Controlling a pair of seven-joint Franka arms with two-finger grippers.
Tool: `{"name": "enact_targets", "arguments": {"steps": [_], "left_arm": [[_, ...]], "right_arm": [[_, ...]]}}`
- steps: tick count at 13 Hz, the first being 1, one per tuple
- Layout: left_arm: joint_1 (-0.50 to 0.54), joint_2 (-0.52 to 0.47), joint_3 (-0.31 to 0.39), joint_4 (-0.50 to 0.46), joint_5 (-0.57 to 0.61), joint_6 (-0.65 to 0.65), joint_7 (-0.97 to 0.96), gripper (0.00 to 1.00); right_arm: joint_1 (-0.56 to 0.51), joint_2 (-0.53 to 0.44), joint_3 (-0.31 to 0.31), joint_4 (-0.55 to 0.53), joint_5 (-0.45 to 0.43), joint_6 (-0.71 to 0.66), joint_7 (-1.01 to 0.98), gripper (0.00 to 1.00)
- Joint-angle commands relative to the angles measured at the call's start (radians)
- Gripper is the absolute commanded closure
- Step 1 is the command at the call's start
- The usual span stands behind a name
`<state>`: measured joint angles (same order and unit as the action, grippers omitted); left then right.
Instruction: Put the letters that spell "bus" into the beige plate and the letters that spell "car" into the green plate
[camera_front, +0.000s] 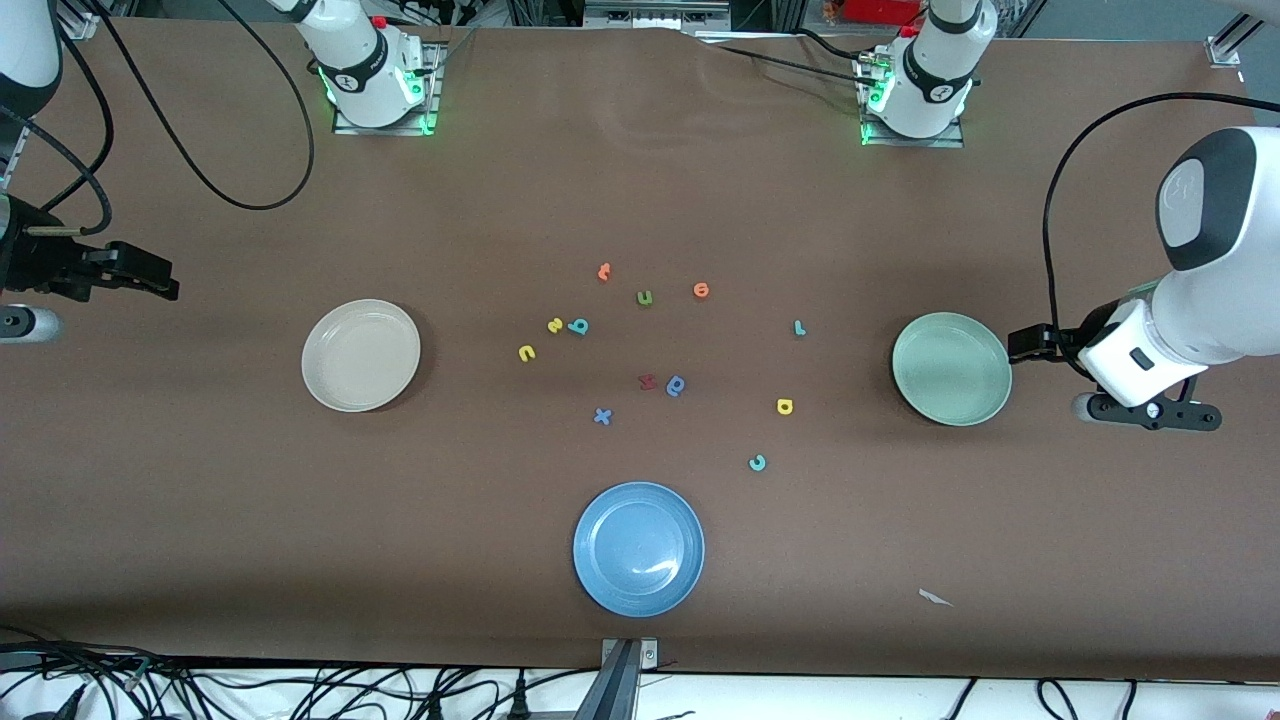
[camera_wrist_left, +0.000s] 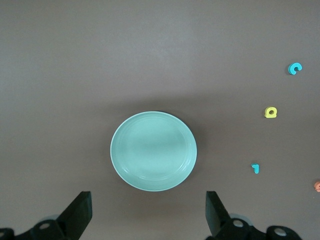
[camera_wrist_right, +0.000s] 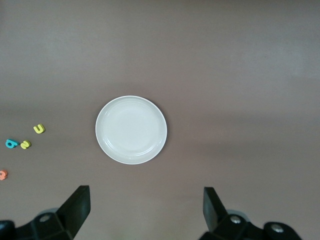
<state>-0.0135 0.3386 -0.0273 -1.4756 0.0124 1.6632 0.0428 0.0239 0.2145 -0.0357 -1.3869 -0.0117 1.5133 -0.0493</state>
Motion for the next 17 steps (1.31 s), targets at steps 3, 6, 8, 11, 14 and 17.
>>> {"name": "enact_targets", "arguments": {"steps": [3, 6, 8, 11, 14, 17], "left_arm": [[-0.003, -0.006, 0.003, -0.011, -0.019, 0.010, -0.003, 0.00], [-0.003, -0.006, 0.003, -0.009, -0.019, 0.010, -0.003, 0.00], [-0.003, -0.007, 0.003, -0.009, -0.019, 0.010, -0.003, 0.00], [-0.002, -0.007, 0.003, -0.009, -0.019, 0.010, -0.003, 0.00], [-0.002, -0.007, 0.003, -0.009, -0.019, 0.010, -0.003, 0.00], [-0.002, -0.006, 0.003, -0.009, -0.019, 0.010, -0.003, 0.00]], "right_arm": [[0.002, 0.000, -0.001, 0.012, 0.004, -0.021, -0.003, 0.00], [0.002, 0.003, 0.000, 0.011, 0.004, -0.019, -0.001, 0.00], [0.002, 0.009, -0.001, 0.011, 0.004, -0.019, 0.000, 0.00], [0.002, 0.020, -0.001, 0.011, 0.004, -0.018, 0.002, 0.00], [0.004, 0.029, 0.000, 0.011, 0.004, -0.012, 0.002, 0.00], [0.002, 0.028, -0.001, 0.017, 0.006, -0.019, -0.004, 0.00]]}}
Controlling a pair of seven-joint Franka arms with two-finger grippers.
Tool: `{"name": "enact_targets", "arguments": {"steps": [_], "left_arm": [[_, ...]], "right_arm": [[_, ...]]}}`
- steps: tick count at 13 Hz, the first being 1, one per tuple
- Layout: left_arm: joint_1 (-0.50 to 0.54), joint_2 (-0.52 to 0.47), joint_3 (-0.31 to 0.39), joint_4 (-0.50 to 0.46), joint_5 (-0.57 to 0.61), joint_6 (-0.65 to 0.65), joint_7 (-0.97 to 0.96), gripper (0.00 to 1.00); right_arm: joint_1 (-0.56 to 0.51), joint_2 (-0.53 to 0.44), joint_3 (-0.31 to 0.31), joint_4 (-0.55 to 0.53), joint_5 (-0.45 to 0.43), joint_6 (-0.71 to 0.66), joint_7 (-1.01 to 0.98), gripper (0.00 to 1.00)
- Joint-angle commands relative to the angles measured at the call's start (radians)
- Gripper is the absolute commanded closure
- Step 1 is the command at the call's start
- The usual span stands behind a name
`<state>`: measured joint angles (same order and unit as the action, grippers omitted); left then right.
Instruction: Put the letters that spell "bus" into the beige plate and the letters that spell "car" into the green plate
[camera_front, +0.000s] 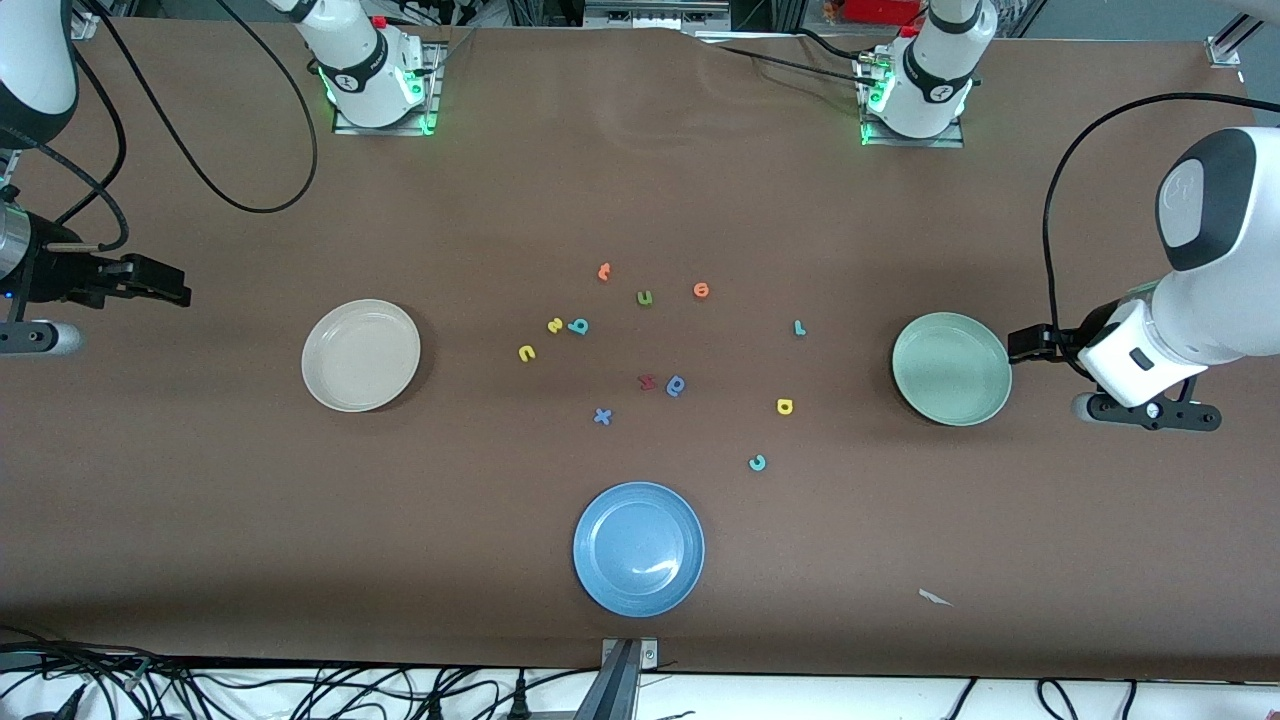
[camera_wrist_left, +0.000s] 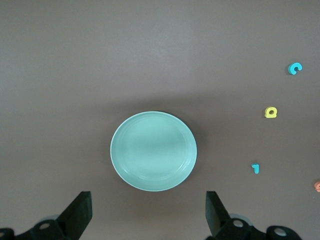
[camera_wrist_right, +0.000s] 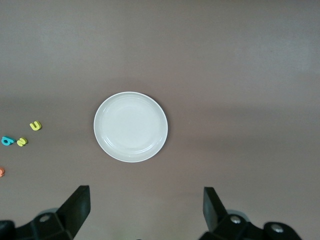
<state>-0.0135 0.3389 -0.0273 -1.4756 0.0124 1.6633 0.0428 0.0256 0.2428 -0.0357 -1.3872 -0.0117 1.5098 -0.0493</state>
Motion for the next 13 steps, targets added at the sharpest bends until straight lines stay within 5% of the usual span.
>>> {"name": "enact_targets", "arguments": {"steps": [1, 13], "left_arm": [[-0.002, -0.008, 0.003, -0.009, -0.019, 0.010, -0.003, 0.00], [-0.016, 0.008, -0.010, -0.015, -0.020, 0.010, -0.052, 0.00]], "right_arm": [[0.000, -0.002, -0.001, 0.017, 0.009, -0.017, -0.004, 0.00], [0.028, 0.013, 0.000, 0.017, 0.009, -0.017, 0.009, 0.00]]}}
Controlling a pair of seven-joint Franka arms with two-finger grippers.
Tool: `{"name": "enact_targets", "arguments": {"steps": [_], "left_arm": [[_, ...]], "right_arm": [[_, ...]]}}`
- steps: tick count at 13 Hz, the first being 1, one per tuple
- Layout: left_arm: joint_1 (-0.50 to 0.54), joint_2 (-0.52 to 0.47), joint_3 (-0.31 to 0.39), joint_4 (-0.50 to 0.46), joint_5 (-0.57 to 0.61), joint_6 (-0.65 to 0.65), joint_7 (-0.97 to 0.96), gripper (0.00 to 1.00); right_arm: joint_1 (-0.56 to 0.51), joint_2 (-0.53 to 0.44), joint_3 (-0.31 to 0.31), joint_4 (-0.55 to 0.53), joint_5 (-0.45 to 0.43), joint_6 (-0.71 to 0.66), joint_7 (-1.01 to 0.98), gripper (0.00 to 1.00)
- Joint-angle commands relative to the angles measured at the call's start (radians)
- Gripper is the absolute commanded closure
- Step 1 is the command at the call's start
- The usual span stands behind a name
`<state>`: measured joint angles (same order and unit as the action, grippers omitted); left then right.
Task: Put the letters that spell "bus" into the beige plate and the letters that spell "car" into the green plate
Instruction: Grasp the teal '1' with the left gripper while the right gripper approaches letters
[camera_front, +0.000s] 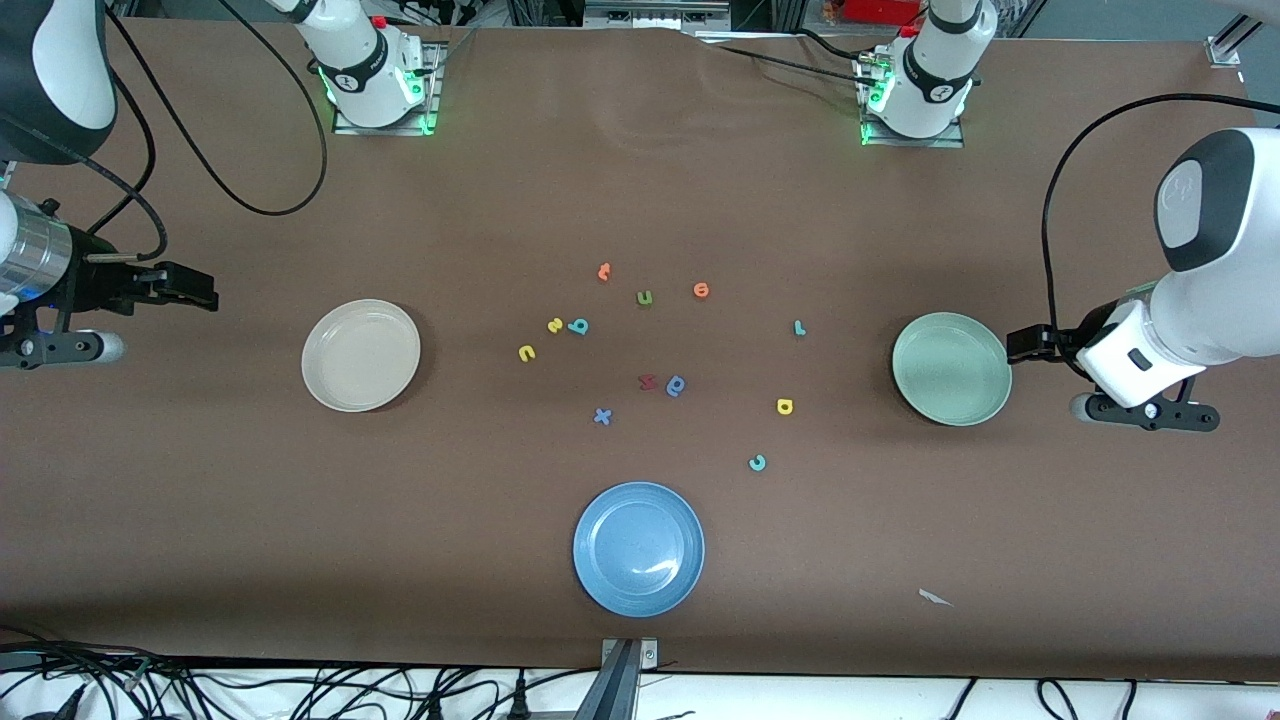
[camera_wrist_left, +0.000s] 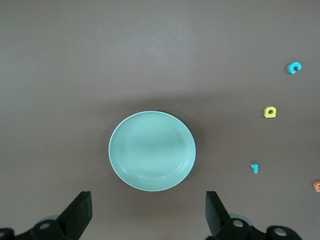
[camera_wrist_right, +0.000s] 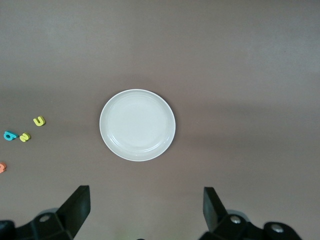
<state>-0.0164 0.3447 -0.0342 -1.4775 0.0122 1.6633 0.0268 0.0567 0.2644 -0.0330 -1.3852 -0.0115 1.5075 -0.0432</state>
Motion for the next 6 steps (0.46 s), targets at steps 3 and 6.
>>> {"name": "enact_targets", "arguments": {"steps": [3, 6], "left_arm": [[-0.062, 0.025, -0.003, -0.024, -0.020, 0.012, -0.132, 0.00], [-0.083, 0.028, -0.003, -0.065, -0.116, 0.053, -0.234, 0.00]], "right_arm": [[-0.005, -0.010, -0.004, 0.012, 0.010, -0.015, 0.000, 0.00], [-0.005, -0.007, -0.002, 0.014, 0.018, -0.010, 0.000, 0.00]]}}
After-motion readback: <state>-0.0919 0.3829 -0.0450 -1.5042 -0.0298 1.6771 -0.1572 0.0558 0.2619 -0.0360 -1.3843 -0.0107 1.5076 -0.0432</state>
